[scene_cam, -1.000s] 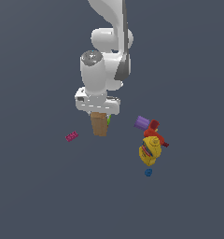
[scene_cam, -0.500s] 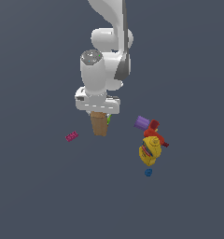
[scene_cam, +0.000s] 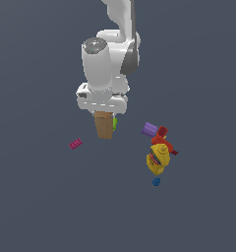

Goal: Pick up a designated object from a clutter of objects.

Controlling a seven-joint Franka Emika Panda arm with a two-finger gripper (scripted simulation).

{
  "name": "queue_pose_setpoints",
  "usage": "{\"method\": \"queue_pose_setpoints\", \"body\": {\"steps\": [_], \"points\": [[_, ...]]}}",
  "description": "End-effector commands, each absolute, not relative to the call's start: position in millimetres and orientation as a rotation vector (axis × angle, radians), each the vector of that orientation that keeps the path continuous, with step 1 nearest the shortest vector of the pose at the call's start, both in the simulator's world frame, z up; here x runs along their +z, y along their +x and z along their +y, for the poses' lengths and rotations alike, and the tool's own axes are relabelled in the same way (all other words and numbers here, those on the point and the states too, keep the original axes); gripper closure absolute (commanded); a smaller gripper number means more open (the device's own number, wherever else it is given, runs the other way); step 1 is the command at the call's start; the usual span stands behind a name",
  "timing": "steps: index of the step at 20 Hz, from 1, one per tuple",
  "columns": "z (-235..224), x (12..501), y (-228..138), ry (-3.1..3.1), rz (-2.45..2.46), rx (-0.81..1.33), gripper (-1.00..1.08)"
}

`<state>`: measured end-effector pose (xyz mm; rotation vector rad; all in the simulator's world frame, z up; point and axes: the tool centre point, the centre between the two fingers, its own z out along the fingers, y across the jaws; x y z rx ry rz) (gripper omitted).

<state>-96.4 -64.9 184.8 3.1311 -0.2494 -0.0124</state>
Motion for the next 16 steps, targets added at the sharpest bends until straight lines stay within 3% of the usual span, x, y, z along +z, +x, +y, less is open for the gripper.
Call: {"method": "queue_pose_setpoints", "body": {"steps": [1, 16], "points": [[-65.2, 205.2, -94.7, 3.131, -0.249, 0.001, 1.08], [-64.7, 342.6, -96.8, 3.131, -0.249, 0.001, 1.08]]}}
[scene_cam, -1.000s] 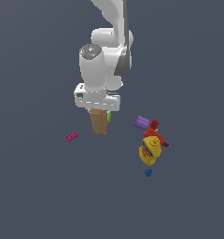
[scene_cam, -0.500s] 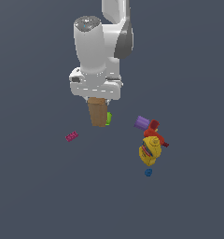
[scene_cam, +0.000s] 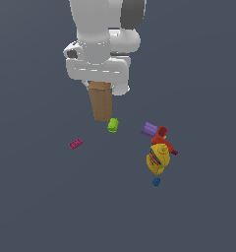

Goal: Pick up a designated object from a clutter of objects.

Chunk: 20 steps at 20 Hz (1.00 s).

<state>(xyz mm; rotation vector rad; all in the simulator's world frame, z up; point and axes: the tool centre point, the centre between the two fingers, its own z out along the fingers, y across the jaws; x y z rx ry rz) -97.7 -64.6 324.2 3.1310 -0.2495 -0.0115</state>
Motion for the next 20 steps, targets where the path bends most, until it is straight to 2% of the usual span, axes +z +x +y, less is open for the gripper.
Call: {"method": "queue_pose_setpoints", "body": {"steps": [1, 11, 20], "points": [[-64.6, 352.3, -96.8, 3.131, -0.249, 0.001, 1.08], [-64.7, 424.2, -94.4, 3.131, -0.250, 0.000, 1.08], [-64.9, 446.4, -91.9, 3.131, -0.250, 0.000, 1.08]]}}
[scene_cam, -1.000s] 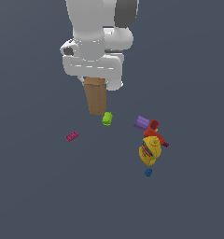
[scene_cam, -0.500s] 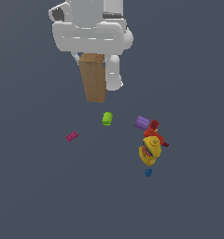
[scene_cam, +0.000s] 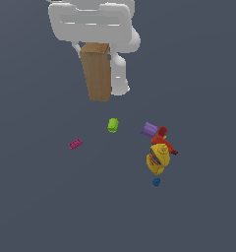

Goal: Pick up a designated object from a clutter of objects.

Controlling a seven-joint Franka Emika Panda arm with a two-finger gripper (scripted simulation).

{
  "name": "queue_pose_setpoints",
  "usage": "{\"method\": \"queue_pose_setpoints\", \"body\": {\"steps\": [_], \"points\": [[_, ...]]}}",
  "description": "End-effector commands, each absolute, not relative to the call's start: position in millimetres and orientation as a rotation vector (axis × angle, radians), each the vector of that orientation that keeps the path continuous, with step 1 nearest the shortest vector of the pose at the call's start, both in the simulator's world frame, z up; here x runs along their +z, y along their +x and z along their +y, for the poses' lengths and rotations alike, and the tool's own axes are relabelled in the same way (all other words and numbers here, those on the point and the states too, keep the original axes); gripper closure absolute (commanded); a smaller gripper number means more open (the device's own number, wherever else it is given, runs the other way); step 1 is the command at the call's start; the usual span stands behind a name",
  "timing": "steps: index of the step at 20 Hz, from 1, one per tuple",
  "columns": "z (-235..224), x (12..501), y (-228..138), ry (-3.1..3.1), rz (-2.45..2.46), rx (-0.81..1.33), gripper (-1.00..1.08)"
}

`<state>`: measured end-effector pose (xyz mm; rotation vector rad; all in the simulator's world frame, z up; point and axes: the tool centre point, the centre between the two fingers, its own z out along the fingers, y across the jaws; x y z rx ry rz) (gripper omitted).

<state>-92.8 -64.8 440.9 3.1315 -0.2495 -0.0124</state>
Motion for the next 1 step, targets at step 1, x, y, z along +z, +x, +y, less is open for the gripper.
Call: {"method": "queue_pose_setpoints", "body": {"steps": [1], "points": [[-64.9, 446.6, -91.9, 3.131, -0.250, 0.000, 1.08]]}}
